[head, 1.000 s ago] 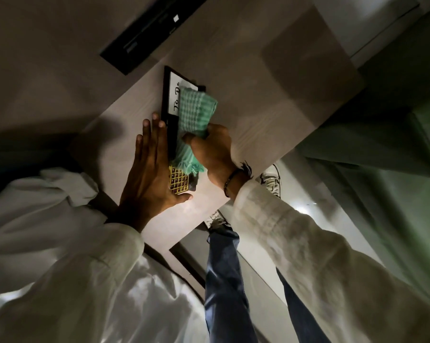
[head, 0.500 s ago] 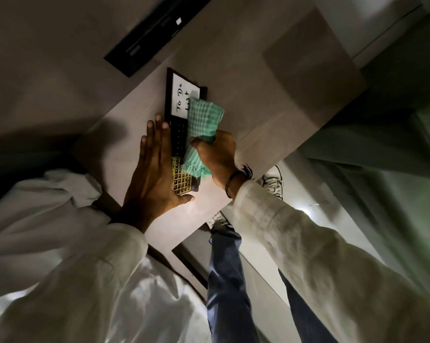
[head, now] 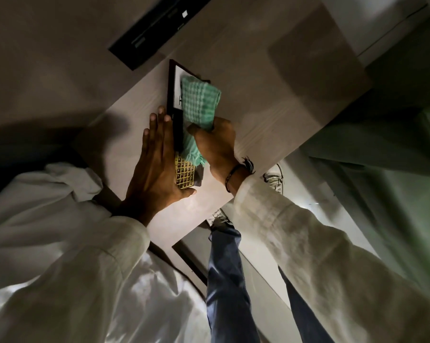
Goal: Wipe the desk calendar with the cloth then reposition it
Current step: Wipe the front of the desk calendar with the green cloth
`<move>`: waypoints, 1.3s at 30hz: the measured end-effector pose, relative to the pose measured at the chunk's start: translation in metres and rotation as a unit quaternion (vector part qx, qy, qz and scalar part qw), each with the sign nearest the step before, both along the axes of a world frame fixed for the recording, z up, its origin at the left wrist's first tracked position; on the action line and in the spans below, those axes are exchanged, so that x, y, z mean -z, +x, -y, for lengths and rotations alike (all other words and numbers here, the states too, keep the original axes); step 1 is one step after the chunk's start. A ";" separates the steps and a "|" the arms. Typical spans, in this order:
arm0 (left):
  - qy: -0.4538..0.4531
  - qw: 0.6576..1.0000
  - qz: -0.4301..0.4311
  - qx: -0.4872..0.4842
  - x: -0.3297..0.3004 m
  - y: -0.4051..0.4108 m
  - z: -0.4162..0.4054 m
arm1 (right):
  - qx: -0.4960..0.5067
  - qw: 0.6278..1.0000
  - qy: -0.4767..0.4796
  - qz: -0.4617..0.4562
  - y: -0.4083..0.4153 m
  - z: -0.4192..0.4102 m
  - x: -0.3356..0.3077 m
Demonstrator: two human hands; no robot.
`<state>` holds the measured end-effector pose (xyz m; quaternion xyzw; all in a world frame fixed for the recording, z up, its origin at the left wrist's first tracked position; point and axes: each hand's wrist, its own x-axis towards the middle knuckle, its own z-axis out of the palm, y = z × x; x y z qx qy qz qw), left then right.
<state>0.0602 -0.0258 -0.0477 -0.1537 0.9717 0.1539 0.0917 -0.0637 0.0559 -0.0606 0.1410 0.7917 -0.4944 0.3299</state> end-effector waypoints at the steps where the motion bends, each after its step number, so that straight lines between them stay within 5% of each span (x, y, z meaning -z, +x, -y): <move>1: 0.000 1.000 -0.002 -0.004 0.000 0.000 0.000 | -0.006 1.000 -0.004 -0.004 0.003 -0.002 0.000; 39: 0.002 1.000 0.011 -0.005 -0.002 -0.001 0.000 | -0.093 0.994 0.051 -0.031 0.003 -0.019 0.003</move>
